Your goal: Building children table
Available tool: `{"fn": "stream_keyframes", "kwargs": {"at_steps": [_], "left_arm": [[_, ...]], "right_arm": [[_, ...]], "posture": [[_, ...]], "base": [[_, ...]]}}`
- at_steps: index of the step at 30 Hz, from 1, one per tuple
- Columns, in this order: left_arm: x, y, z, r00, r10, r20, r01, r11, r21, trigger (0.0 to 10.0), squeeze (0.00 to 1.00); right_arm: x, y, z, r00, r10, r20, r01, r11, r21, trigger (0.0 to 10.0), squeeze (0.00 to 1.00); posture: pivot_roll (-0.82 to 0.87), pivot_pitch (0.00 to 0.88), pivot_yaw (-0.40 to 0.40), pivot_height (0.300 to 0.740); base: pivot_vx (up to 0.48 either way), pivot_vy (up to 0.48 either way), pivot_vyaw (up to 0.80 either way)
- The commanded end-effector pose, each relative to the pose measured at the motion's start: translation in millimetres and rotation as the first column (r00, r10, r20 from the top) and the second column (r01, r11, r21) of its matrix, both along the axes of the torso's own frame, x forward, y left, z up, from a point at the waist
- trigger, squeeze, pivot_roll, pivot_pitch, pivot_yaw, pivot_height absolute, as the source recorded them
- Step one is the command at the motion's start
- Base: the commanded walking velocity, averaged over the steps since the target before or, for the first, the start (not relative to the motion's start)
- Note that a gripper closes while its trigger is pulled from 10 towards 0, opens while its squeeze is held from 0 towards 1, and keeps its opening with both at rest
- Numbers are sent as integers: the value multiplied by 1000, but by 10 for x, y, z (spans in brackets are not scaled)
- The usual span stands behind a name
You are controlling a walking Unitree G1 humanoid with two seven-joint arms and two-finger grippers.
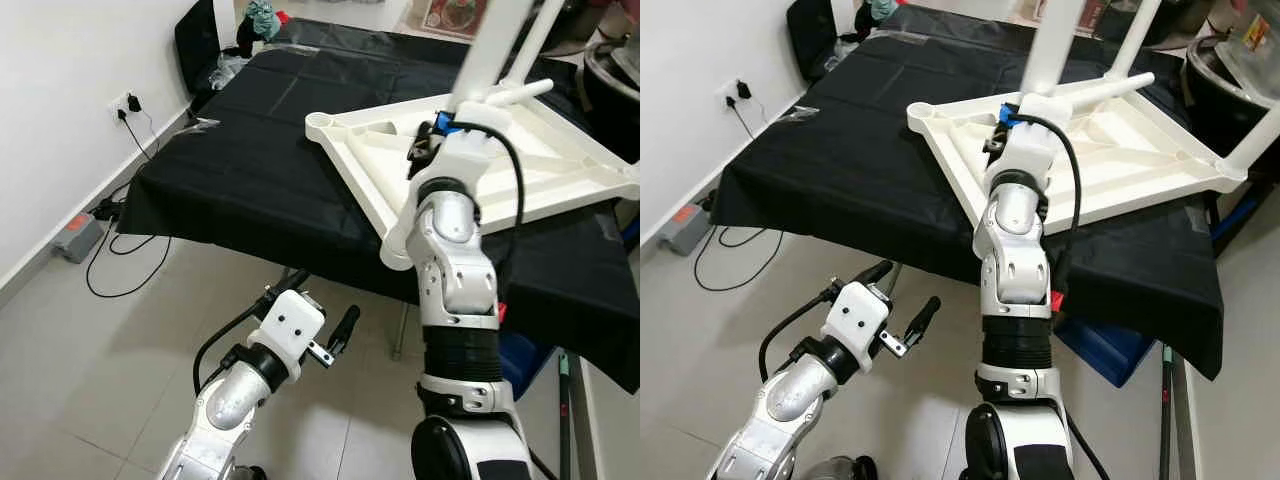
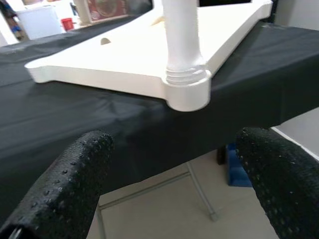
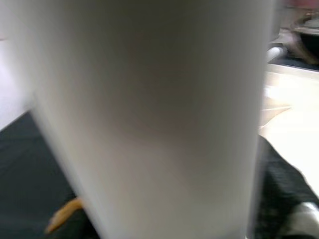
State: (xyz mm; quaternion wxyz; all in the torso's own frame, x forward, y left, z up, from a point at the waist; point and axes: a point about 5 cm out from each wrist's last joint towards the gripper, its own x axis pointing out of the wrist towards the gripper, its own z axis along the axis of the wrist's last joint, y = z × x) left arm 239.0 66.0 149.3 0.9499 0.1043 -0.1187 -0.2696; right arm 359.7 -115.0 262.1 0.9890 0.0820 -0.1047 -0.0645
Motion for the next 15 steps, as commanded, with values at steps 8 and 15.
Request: {"fn": "stream_keyframes", "kwargs": {"at_steps": [8, 15], "left_arm": [[0, -14, -44, 1000, 4, -22, -4, 1000, 9, 10000, 0], [20, -7, -44, 1000, 9, -22, -9, 1000, 11, 10000, 0]], "right_arm": [[37, -105, 168, 966, 249, 65, -245, 968, -56, 10000, 0], [125, -341, 370, 742, 665, 85, -651, 745, -144, 10000, 0]], "posture": [[124, 188, -55, 740], [124, 191, -52, 740]], "base": [[0, 0, 0], [0, 0, 0]]}}
